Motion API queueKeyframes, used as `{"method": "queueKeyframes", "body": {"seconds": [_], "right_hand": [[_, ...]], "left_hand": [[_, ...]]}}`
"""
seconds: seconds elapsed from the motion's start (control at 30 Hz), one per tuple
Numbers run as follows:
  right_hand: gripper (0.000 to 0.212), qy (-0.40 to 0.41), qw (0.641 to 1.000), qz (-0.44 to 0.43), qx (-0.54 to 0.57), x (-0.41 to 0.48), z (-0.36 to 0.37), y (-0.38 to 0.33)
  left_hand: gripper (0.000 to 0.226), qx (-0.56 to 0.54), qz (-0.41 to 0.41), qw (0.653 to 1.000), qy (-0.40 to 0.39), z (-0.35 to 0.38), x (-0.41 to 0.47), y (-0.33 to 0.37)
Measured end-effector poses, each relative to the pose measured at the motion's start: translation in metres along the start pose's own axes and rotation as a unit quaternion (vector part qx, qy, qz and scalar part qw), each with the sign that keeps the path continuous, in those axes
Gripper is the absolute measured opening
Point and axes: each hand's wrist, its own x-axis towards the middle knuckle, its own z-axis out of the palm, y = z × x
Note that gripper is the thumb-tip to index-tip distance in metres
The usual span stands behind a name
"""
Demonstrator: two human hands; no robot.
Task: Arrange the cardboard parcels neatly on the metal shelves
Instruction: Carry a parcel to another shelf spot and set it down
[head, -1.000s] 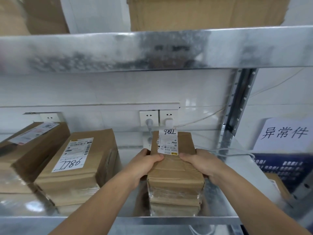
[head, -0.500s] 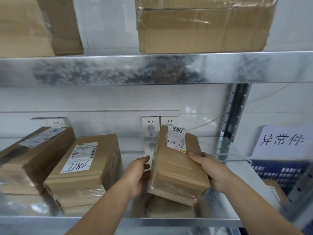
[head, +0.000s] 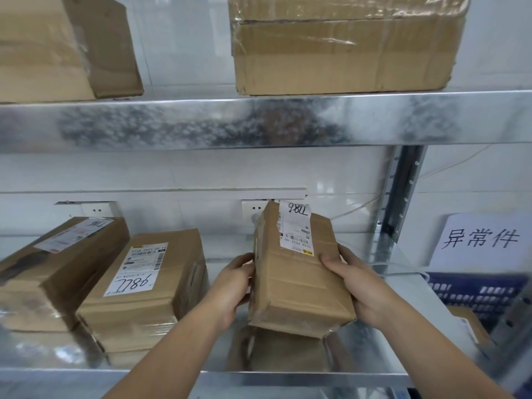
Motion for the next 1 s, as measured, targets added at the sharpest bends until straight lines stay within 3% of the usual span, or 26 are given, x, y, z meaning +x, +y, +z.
{"method": "queueKeyframes", "body": {"seconds": [0.13,0.27,0.5,0.67,0.87,1.0], "right_hand": [[0.050,-0.004,0.998,-0.056,-0.019,-0.004,0.005,-0.007],[0.065,-0.024,0.992,-0.096,-0.073,-0.006,0.001,-0.012],[0.028,-0.005,0.998,-0.061,0.005,-0.009,0.002,-0.027],[0.042,0.027,1.000,-0.010,-0.002,-0.010,0.008,-0.047],[0.044,0.026,0.990,0.045,-0.134,-0.010,0.012,-0.061],[0.049,0.020,0.985,0.050,-0.162,-0.010,0.013,-0.061]], "left_hand": [[0.031,-0.010,0.074,0.996,0.044,0.001,-0.001,0.007],[0.048,-0.100,0.037,0.994,-0.003,0.002,-0.008,0.021],[0.061,-0.115,0.037,0.993,-0.011,0.002,-0.011,0.047],[0.049,-0.065,0.018,0.997,-0.041,0.001,-0.018,0.066],[0.017,-0.003,-0.024,0.997,-0.077,0.002,-0.021,0.072],[0.019,0.023,-0.019,0.996,-0.079,0.007,-0.023,0.074]]}}
